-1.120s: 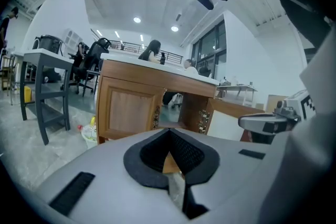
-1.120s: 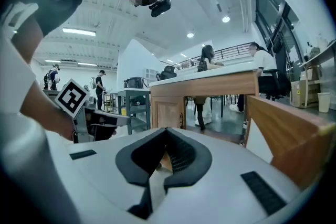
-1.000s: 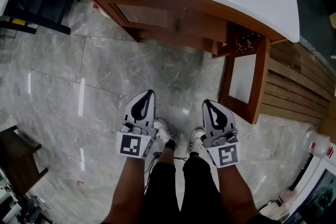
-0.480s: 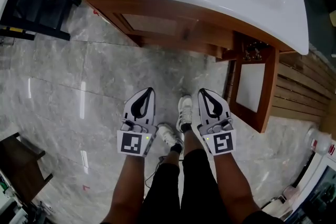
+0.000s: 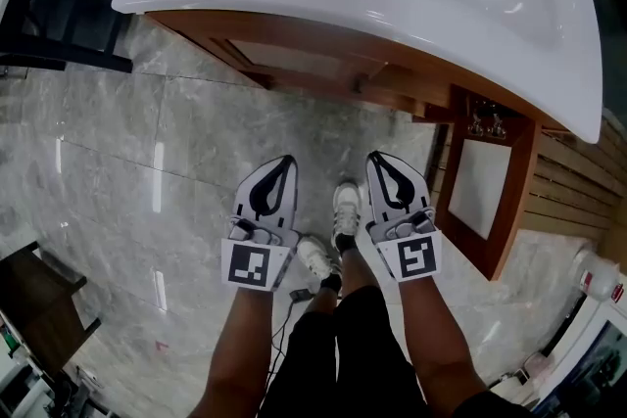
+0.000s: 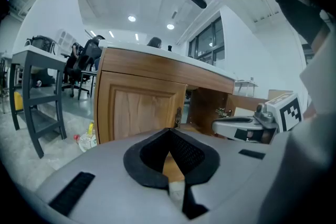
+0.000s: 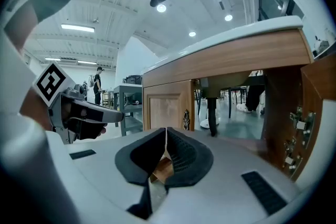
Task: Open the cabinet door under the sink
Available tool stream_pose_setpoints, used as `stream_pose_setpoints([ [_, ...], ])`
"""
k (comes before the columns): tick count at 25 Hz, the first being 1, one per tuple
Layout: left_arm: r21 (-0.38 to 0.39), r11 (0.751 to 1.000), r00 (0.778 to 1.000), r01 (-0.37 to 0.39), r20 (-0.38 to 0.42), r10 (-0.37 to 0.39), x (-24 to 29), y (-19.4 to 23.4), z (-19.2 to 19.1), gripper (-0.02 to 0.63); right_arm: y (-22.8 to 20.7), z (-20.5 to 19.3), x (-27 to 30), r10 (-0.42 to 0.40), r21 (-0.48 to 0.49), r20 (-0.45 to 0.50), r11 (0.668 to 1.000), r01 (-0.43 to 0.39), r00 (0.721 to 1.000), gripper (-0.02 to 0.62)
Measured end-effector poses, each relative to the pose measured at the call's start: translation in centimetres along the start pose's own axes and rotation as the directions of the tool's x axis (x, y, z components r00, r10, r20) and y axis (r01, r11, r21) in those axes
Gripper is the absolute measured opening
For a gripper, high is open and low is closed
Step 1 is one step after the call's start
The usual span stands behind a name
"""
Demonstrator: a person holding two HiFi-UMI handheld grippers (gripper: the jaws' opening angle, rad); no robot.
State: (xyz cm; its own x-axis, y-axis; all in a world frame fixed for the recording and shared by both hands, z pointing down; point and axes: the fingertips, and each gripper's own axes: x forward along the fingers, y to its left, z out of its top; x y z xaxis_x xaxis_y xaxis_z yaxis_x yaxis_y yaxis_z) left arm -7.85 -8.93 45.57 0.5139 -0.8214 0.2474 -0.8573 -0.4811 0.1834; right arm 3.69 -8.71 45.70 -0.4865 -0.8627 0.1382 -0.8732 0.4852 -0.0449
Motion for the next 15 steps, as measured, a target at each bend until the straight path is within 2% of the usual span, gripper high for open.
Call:
stream_pose_setpoints([
  [7, -0.01, 1.0, 1.0, -0.005, -0.011, 0.005, 3.1, 0.3, -0.2, 0.018, -1.7, -0.7, 3.7, 0.045, 0.011, -0.008, 0.999, -0.045, 0.999, 0.039],
  [9, -0.013, 1.0, 1.0, -0.005, -0.018, 0.005, 3.8, 0.5, -0.5, 0.018, -2.0, -0.8, 4.7, 0.061, 0.014, -0.01, 0.998, -0.061, 0.998, 0.134],
  [13, -0.022, 1.0, 1.0, -0.016, -0.011, 0.015, 5.3, 1.0, -0.9, 0.018, -2.6, -1.1, 6.3, 0.092, 0.038, -0.001, 0.995, -0.091, 0.996, 0.154],
  [15, -0.03, 0.999, 1.0, -0.022, -0.013, 0.022, 5.8, 1.1, -1.2, 0.018, -2.9, -1.5, 6.9, 0.112, 0.054, -0.011, 0.992, -0.111, 0.994, 0.221],
])
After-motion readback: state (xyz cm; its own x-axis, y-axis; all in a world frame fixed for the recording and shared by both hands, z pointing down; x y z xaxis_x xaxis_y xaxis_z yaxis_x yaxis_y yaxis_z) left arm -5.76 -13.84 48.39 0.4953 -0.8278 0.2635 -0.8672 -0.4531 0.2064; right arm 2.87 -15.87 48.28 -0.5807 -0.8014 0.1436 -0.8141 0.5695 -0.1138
